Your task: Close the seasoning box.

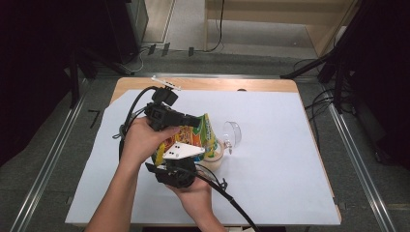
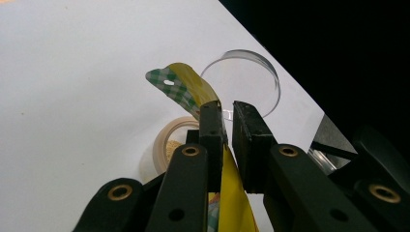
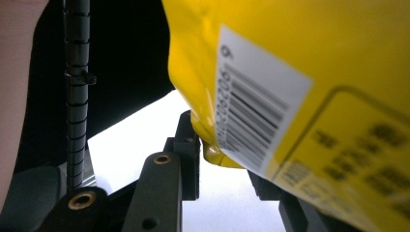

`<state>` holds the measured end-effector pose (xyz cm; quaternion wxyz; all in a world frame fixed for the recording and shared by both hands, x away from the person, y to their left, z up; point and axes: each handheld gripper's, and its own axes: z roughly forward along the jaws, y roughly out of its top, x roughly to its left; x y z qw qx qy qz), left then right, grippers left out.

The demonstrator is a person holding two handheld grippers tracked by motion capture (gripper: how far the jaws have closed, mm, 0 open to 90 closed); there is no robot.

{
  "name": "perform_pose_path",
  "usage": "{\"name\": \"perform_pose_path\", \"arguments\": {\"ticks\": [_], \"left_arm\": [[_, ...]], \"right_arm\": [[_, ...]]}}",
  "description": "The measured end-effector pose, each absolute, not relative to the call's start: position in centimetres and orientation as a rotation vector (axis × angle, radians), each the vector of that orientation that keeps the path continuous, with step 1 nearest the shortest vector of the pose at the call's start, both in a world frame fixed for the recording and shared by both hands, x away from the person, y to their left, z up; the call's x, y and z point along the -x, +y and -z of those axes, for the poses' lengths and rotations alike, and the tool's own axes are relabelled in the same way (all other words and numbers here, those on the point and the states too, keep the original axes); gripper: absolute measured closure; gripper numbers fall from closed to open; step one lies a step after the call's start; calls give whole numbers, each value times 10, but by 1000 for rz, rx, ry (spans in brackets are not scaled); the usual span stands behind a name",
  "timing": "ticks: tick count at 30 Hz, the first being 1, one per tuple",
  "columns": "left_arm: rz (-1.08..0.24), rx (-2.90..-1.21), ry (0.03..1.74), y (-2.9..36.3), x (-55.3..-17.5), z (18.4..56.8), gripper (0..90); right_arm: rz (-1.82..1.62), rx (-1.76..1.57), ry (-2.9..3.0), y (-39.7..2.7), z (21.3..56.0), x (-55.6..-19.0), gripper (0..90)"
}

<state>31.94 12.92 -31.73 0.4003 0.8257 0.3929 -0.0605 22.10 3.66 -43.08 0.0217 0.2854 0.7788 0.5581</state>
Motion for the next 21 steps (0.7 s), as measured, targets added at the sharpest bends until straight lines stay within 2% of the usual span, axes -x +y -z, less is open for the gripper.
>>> {"name": "perform_pose_path", "arguments": {"ticks": [21], "left_arm": [[126, -2086, 975, 126, -317, 315, 830]], "right_arm": [[-1727, -877, 2394, 34, 430, -221, 717]]}}
